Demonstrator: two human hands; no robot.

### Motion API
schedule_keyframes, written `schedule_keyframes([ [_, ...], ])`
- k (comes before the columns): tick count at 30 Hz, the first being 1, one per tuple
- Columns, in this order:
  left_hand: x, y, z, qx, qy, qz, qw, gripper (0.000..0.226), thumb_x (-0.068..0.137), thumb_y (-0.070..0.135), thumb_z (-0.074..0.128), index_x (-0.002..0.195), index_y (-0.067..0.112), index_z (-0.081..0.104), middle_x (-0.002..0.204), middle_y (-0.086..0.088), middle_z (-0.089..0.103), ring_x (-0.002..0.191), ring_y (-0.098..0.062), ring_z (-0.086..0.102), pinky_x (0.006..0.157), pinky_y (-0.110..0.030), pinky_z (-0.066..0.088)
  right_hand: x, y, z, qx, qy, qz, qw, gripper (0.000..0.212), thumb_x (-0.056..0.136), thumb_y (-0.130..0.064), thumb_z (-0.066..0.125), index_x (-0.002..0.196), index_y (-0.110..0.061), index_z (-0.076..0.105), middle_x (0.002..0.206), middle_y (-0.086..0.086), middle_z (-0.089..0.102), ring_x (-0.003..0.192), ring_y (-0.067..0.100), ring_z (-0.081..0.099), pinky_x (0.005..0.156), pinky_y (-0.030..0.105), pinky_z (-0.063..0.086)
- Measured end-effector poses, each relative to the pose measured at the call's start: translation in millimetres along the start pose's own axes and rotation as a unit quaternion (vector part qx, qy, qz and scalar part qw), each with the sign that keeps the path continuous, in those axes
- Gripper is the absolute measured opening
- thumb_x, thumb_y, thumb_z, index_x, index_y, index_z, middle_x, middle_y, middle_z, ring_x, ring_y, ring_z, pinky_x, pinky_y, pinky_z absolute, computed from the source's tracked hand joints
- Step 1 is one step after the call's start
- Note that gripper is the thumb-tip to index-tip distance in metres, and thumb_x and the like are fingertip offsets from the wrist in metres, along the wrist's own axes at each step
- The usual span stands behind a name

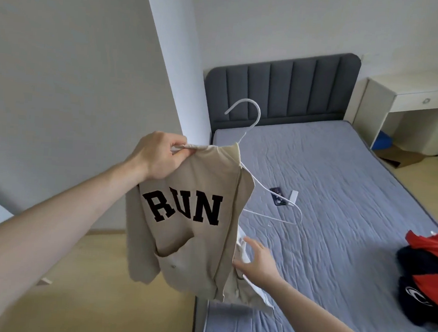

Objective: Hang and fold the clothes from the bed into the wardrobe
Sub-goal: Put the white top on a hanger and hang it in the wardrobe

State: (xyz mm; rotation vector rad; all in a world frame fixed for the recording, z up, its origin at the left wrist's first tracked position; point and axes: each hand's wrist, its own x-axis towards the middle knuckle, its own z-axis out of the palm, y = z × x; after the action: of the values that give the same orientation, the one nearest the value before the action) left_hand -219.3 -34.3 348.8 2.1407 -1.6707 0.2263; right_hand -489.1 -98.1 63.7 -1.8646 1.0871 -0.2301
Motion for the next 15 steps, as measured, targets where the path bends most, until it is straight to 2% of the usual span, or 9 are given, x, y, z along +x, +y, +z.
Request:
schedule_keyframes([
  [2,-3.4,1.5,-13.5,0.001,0.017,0.003,1.0,0.04,0.091,0.05,0.058,0.068,0.018,0.054,0.059,0.004,0.053,0.059,-0.016,0.05,0.052,-0.031,0.033,10.8,-7.8,4.7,-0.04,-0.004,0.003,0.999,0.052,0.088,-0.049,0.071,0.135,-0.032,0.058,0.129,-0.012,0.057,0.123,0.016,0.055,0.098,0.034,0.046],
  [4,-8.0,-0.8,-28.7,0.005,0.034,0.005,0.999,0.041,0.089,0.052,0.056,0.067,0.018,0.052,0.061,0.006,0.053,0.058,-0.018,0.049,0.052,-0.031,0.034,19.0,-8.2,2.7,-0.038,0.013,0.024,0.999,0.009,0.095,-0.039,0.064,0.1,-0.032,0.064,0.098,-0.011,0.064,0.091,0.017,0.064,0.076,0.031,0.047],
  [6,-14.8,-8.8,-44.7,0.008,0.051,0.004,0.999,0.043,0.089,0.051,0.056,0.066,0.016,0.05,0.059,0.002,0.051,0.057,-0.021,0.047,0.053,-0.033,0.034,28.5,-3.9,-6.9,-0.024,0.061,0.032,0.997,0.017,0.096,-0.027,0.058,0.079,-0.026,0.06,0.079,-0.001,0.068,0.082,0.029,0.068,0.069,0.036,0.051],
  [8,-24.6,-21.3,-58.5,0.018,0.058,0.002,0.998,0.042,0.09,0.05,0.056,0.066,0.015,0.051,0.058,0.0,0.05,0.056,-0.021,0.045,0.053,-0.033,0.034,38.9,-3.7,-27.0,-0.004,0.1,0.023,0.995,0.02,0.097,-0.022,0.06,0.079,-0.019,0.067,0.078,0.007,0.071,0.086,0.036,0.069,0.07,0.04,0.052],
  [11,-41.6,-41.5,-70.0,0.046,0.054,-0.003,0.997,0.047,0.088,0.055,0.053,0.067,0.014,0.052,0.058,-0.001,0.048,0.056,-0.021,0.045,0.053,-0.033,0.035,57.2,-15.9,-66.9,0.014,0.136,-0.004,0.991,0.014,0.095,-0.018,0.065,0.087,-0.018,0.077,0.081,0.01,0.074,0.088,0.033,0.069,0.069,0.037,0.049],
  [13,-51.1,-53.7,-73.3,0.066,0.048,-0.006,0.997,0.053,0.087,0.064,0.051,0.066,0.015,0.05,0.057,0.0,0.048,0.055,-0.019,0.045,0.052,-0.032,0.035,66.9,-31.7,-93.8,0.025,0.152,-0.023,0.988,0.016,0.09,-0.017,0.067,0.082,-0.027,0.076,0.078,0.003,0.073,0.083,0.026,0.067,0.069,0.032,0.044],
  [15,-58.8,-64.5,-74.5,0.092,0.039,-0.009,0.995,0.056,0.087,0.072,0.047,0.068,0.02,0.051,0.061,0.005,0.053,0.055,-0.015,0.048,0.051,-0.03,0.036,74.3,-51.7,-118.7,0.025,0.16,-0.042,0.986,0.015,0.085,-0.02,0.067,0.077,-0.029,0.076,0.071,-0.004,0.072,0.077,0.02,0.065,0.065,0.03,0.043],
])
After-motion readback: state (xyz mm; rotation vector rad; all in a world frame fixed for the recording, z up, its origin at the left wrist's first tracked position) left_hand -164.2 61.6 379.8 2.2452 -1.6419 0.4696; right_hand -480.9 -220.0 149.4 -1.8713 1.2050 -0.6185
